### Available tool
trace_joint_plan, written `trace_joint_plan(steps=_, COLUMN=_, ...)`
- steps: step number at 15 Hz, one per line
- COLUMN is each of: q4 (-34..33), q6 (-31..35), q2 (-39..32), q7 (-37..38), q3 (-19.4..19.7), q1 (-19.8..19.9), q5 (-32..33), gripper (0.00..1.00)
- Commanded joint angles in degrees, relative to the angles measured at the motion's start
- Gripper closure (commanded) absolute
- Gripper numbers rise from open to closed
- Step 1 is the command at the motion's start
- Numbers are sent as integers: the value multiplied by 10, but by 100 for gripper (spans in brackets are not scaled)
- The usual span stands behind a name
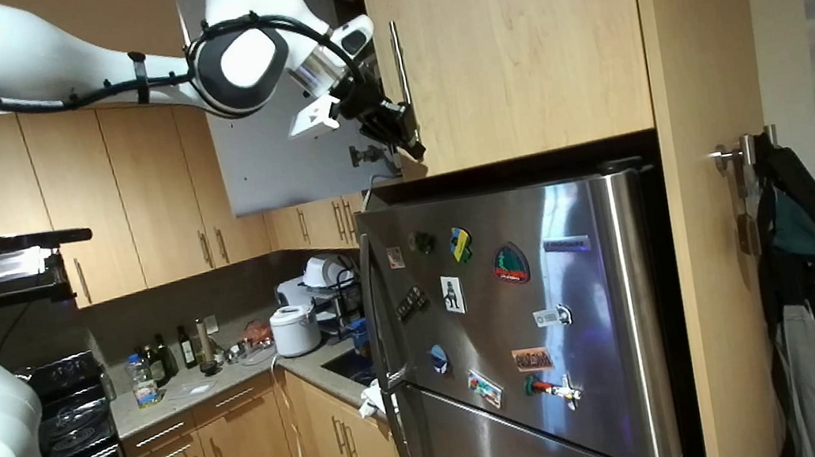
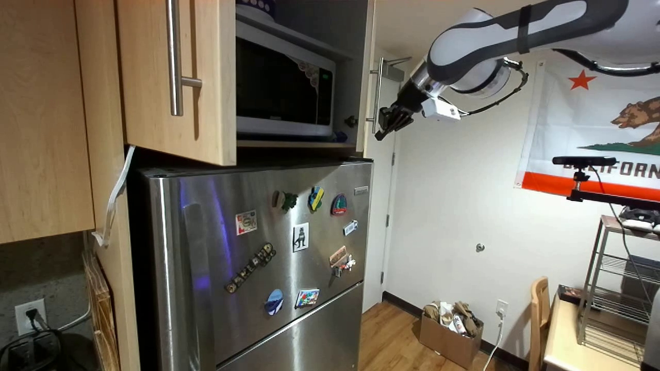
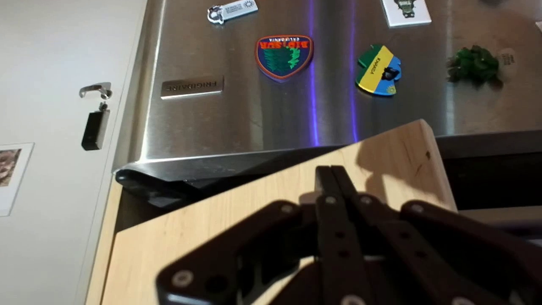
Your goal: Close the cupboard door on the right
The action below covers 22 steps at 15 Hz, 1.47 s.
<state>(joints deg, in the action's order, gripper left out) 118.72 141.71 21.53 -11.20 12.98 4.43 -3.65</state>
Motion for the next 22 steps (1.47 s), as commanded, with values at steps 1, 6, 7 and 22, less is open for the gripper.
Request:
trace_joint_plan(steps=1, q4=-31, q6=-23, q2=-14, q7=-47, q3=14, q1=-20, q5=-35, gripper=96)
trace_joint_plan(steps=6, q4=-46, q6=-31, q2=-21, q7=-69, q3=14, q1=-25, q5=-52, gripper=96)
trace_joint_plan(steps=7, q4=-49, q6=-31, q2=-22, q7=-70, q3=14, q1=-25, q5=-53, gripper=96)
trace_joint_plan(steps=22, q4=-110, q6=-75, q2=-59, q7=-86, q3=20, q1=-22, q5=-66, gripper=96)
